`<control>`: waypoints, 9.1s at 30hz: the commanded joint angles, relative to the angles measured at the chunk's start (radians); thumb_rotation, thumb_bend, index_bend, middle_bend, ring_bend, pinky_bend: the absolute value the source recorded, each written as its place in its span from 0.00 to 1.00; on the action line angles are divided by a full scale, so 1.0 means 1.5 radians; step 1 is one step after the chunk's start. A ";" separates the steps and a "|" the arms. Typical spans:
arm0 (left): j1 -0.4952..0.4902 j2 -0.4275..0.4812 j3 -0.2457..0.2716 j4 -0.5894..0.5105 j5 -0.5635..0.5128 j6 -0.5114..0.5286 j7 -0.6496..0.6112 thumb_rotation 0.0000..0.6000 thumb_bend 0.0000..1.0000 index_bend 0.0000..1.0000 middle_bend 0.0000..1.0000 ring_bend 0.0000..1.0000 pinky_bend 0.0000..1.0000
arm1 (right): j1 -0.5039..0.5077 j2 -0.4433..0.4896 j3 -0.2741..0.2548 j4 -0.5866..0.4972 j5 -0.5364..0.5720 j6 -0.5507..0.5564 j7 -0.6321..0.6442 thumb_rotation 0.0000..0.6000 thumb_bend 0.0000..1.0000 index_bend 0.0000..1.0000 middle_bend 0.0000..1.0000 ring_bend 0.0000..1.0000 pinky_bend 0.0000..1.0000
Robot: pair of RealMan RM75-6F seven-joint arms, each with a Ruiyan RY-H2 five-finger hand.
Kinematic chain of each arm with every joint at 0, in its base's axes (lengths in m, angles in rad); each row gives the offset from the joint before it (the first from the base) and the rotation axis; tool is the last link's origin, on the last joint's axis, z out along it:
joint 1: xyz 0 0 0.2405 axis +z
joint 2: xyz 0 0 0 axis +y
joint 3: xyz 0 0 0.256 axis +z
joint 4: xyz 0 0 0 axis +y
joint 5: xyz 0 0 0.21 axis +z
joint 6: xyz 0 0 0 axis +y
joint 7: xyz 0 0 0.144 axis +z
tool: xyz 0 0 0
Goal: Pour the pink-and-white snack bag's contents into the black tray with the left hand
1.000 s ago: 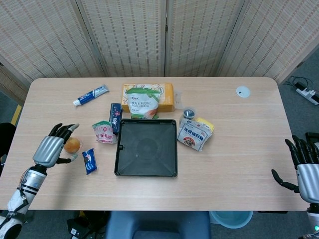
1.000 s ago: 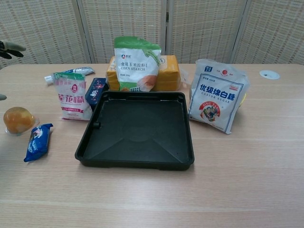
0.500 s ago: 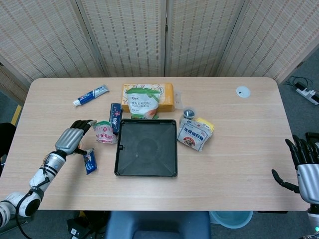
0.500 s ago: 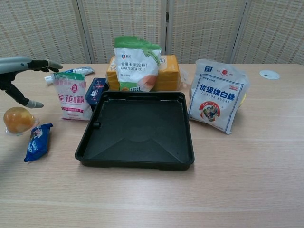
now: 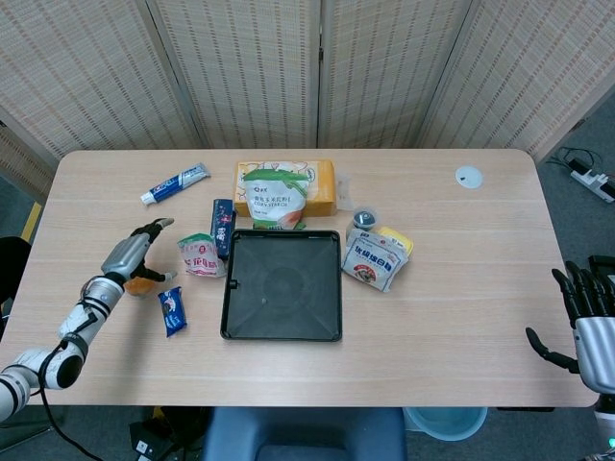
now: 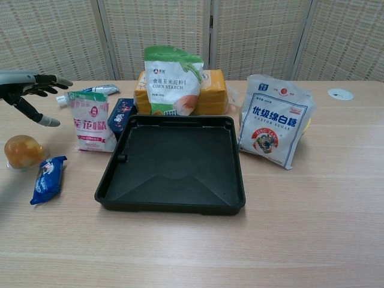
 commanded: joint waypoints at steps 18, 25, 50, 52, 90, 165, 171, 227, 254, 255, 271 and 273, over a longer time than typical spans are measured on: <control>-0.042 -0.111 0.026 0.142 0.090 -0.043 -0.184 1.00 0.25 0.04 0.13 0.13 0.02 | 0.001 0.000 0.001 -0.007 -0.001 -0.002 -0.010 0.68 0.34 0.00 0.05 0.05 0.00; -0.047 -0.148 0.029 0.174 0.085 -0.026 -0.173 1.00 0.25 0.10 0.18 0.16 0.03 | 0.001 -0.002 0.001 -0.005 0.004 -0.006 -0.010 0.68 0.34 0.00 0.05 0.05 0.00; -0.041 -0.194 0.031 0.242 0.073 0.004 -0.175 1.00 0.25 0.22 0.26 0.23 0.07 | 0.001 -0.003 0.002 -0.004 0.010 -0.009 -0.010 0.69 0.34 0.00 0.05 0.05 0.00; -0.041 -0.189 0.036 0.240 0.078 0.001 -0.177 1.00 0.25 0.22 0.26 0.22 0.07 | 0.001 -0.004 0.002 -0.004 0.010 -0.010 -0.011 0.69 0.34 0.00 0.05 0.05 0.00; -0.039 -0.267 0.044 0.324 0.103 0.057 -0.238 1.00 0.25 0.47 0.48 0.40 0.17 | -0.002 -0.002 0.002 -0.008 0.015 -0.008 -0.016 0.69 0.34 0.00 0.05 0.05 0.00; -0.128 -0.129 0.056 -0.062 0.033 0.242 0.756 1.00 0.39 0.59 0.64 0.59 0.70 | 0.036 0.000 0.010 -0.003 -0.009 -0.029 -0.008 0.69 0.34 0.00 0.05 0.04 0.00; -0.123 -0.157 0.063 -0.054 0.012 0.268 0.833 1.00 0.39 0.59 0.64 0.59 0.70 | 0.036 -0.001 0.011 -0.004 -0.007 -0.028 -0.010 0.69 0.34 0.00 0.05 0.03 0.00; -0.160 -0.252 0.085 -0.045 -0.106 0.317 1.191 1.00 0.40 0.57 0.64 0.59 0.70 | 0.028 -0.005 0.009 0.011 0.004 -0.021 0.008 0.69 0.34 0.00 0.05 0.02 0.00; -0.071 -0.090 -0.040 -0.160 -0.080 0.152 0.344 1.00 0.41 0.57 0.64 0.57 0.71 | 0.025 -0.009 0.009 0.015 0.007 -0.019 0.011 0.69 0.34 0.00 0.05 0.02 0.00; -0.066 -0.082 -0.038 -0.156 -0.075 0.145 0.319 1.00 0.41 0.57 0.64 0.57 0.71 | 0.025 -0.009 0.009 0.015 0.007 -0.019 0.011 0.69 0.34 0.00 0.05 0.02 0.00; -0.034 -0.077 0.008 0.000 0.057 0.093 0.028 1.00 0.39 0.56 0.64 0.54 0.71 | 0.024 -0.009 0.008 0.007 -0.003 -0.013 0.002 0.69 0.34 0.00 0.05 0.02 0.00; -0.036 -0.087 0.015 0.029 0.064 0.089 0.016 1.00 0.39 0.55 0.64 0.53 0.71 | 0.023 -0.008 0.007 0.006 -0.003 -0.013 0.002 0.69 0.34 0.00 0.05 0.02 0.00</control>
